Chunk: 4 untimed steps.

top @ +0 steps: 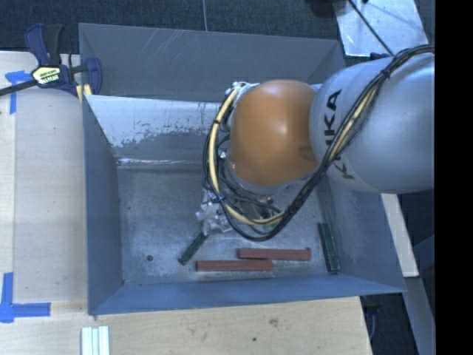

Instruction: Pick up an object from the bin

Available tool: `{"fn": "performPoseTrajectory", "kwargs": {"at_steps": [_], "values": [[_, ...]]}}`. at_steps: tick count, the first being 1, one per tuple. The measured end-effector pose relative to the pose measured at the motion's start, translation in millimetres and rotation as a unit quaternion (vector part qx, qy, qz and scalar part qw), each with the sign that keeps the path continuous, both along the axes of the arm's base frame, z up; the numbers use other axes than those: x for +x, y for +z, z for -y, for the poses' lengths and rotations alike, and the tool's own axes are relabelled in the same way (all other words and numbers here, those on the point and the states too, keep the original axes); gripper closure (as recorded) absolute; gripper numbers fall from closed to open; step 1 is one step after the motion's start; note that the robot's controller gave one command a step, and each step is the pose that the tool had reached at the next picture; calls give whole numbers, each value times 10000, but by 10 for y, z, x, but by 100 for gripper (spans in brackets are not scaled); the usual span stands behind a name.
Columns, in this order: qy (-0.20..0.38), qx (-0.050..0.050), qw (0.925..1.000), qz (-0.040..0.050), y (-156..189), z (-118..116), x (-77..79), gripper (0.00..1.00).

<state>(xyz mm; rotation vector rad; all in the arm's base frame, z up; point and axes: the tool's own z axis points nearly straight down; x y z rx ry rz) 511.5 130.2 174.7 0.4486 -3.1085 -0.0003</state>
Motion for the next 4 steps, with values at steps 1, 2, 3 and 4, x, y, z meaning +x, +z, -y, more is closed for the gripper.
{"fn": "performPoseTrajectory", "kwargs": {"at_steps": [1,2,3,4], "values": [[-77,-3,10000,-18,-550,-9,-194,0],[-86,6,10000,13,-519,-12,-175,0],[481,17,9988,10,-931,196,46,100],[480,18,9988,10,-931,196,47,100]]}}
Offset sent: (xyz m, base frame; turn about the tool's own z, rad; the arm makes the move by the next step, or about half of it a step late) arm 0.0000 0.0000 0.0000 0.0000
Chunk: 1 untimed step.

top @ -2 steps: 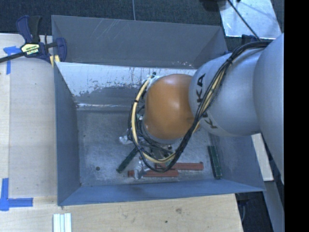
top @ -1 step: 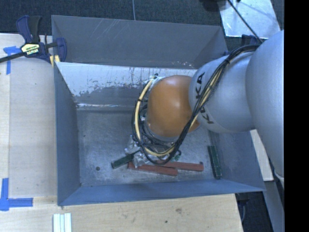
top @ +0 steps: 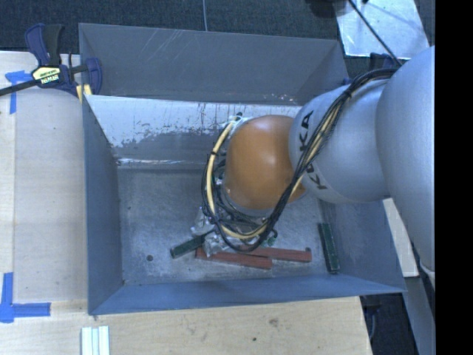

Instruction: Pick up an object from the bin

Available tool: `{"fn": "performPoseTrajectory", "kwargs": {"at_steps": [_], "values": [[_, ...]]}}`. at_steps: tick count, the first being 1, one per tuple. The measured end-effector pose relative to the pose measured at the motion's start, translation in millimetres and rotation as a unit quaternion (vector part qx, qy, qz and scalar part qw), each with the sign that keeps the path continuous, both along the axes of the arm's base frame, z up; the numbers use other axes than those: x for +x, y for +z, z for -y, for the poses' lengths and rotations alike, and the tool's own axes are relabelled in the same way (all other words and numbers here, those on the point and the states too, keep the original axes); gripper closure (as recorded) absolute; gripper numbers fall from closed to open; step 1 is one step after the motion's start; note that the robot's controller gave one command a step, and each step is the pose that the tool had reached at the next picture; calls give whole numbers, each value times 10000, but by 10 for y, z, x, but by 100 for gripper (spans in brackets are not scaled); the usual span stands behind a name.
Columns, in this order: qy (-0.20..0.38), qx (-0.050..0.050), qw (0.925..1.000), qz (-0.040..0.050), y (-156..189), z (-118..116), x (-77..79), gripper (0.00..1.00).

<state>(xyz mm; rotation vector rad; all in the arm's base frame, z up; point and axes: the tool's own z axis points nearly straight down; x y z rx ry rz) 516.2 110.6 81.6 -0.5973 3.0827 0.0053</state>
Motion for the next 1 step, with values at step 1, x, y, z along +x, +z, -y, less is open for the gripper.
{"fn": "performPoseTrajectory", "kwargs": {"at_steps": [1], "values": [[16,0,10000,0,14,1,-5,100]]}}
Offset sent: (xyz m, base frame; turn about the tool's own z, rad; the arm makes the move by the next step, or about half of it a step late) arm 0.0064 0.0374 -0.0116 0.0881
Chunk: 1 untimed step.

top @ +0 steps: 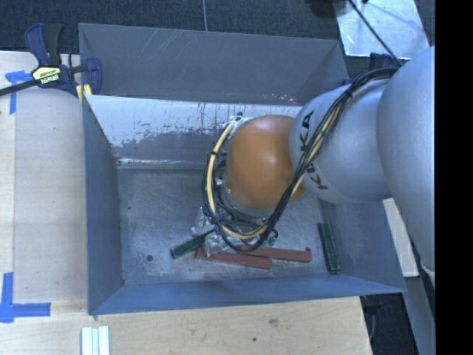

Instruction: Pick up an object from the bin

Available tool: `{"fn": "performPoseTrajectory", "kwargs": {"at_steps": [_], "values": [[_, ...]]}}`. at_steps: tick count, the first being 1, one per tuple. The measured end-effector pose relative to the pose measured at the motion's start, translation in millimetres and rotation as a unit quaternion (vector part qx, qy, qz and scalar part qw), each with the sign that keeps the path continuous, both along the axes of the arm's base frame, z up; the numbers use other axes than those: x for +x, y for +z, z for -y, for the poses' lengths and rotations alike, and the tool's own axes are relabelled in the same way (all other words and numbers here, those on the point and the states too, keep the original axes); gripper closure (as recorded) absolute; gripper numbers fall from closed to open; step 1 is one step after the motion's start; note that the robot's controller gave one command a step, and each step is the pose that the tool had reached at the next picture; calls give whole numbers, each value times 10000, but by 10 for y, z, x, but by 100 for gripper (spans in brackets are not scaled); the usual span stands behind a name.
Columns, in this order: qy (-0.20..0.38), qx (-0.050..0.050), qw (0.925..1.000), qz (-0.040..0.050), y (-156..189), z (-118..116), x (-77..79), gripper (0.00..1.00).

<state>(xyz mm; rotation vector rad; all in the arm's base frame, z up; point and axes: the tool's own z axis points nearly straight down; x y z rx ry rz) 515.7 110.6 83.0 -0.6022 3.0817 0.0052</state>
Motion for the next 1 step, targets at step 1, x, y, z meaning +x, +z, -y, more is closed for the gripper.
{"fn": "performPoseTrajectory", "kwargs": {"at_steps": [1], "values": [[-141,-3,9999,46,261,-153,45,100]]}}
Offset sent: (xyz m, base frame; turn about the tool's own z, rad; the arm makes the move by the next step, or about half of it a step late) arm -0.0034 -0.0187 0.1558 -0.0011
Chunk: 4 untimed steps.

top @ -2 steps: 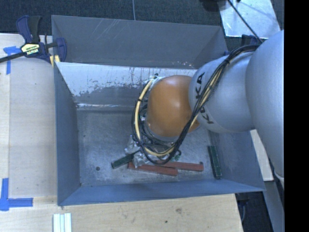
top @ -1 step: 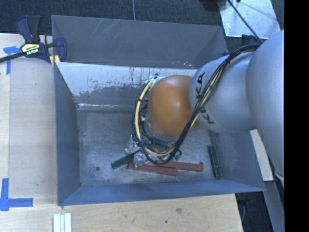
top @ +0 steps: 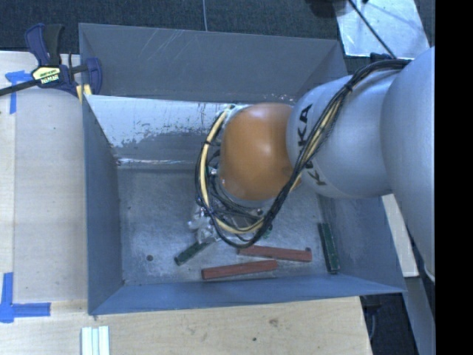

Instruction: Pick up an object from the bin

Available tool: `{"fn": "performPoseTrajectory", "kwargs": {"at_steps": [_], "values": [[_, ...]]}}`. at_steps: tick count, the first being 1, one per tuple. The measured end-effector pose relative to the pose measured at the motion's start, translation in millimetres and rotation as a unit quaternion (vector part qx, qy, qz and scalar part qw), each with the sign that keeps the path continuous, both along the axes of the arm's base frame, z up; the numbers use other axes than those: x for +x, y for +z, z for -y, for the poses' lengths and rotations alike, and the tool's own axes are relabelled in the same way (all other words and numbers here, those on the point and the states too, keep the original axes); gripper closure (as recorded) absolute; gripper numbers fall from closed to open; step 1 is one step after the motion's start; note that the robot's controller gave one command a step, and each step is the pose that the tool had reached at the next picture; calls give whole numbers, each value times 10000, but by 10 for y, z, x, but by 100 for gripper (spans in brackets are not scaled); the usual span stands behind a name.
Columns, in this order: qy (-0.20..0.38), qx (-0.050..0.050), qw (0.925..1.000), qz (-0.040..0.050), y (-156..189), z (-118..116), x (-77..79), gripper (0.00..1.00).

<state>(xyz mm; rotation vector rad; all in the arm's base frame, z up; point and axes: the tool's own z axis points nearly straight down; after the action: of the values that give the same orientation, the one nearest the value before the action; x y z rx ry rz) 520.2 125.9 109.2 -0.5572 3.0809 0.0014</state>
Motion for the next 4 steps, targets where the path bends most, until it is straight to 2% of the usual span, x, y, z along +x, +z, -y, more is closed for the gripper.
{"fn": "performPoseTrajectory", "kwargs": {"at_steps": [1,2,3,4], "values": [[63,-14,10000,-60,741,203,-61,0],[130,-8,9999,9,1347,353,-54,0],[342,-7,9994,-5,751,280,-86,0],[439,-5,9990,-20,526,274,-69,0]]}}
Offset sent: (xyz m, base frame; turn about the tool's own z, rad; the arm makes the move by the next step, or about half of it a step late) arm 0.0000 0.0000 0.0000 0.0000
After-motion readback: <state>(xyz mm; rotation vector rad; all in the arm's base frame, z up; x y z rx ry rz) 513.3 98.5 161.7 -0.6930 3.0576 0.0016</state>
